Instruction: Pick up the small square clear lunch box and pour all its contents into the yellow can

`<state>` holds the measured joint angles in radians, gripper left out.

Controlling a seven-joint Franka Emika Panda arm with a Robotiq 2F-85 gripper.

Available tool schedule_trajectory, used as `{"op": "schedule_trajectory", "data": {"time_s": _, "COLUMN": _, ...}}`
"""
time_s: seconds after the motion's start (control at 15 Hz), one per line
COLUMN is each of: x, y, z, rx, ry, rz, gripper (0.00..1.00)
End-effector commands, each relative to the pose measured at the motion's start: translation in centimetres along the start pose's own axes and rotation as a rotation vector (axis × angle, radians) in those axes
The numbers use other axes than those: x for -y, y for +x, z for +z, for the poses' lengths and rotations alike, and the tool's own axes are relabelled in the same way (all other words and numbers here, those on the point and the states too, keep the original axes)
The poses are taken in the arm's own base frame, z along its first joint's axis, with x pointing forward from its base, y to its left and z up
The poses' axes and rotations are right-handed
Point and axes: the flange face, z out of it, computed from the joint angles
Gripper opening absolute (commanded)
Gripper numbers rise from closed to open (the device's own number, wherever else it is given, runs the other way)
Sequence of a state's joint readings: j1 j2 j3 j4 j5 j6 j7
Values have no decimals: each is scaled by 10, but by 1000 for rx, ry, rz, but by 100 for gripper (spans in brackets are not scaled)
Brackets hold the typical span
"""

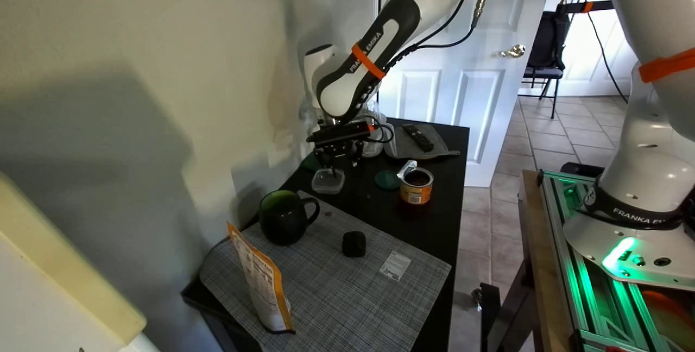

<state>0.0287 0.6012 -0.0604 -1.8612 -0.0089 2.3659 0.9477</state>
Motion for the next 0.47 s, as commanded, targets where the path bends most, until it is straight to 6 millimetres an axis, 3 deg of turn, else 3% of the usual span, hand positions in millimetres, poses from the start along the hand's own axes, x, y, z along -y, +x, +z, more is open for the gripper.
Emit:
{"op": "schedule_trajectory", "data": {"time_s": 0.0, "x": -8, "y": -18, "z": -30, "rx": -32, "ry": 37, "rz": -41, "gripper": 87}}
{"op": "schedule_trajectory", "data": {"time_s": 0.13, "x": -13, "y": -34, "z": -54, "rx": -63, "ry": 61, "rz": -98, "gripper": 100}}
{"op": "schedule_trajectory", "data": {"time_s": 0.27, "x": -23, "y": -55, "z": -74, "rx": -123, "ry": 25, "rz": -216, "gripper": 100}}
{"op": "schedule_trajectory", "data": {"time_s": 0.33, "x": -1, "y": -31, "z": -57, "rx": -76, "ry": 38, "rz": -138, "gripper": 99}}
{"op": "schedule_trajectory", "data": {"time_s": 0.4, "x": -5, "y": -40, "z": -68, "rx": -97, "ry": 33, "rz": -170, "gripper": 100}}
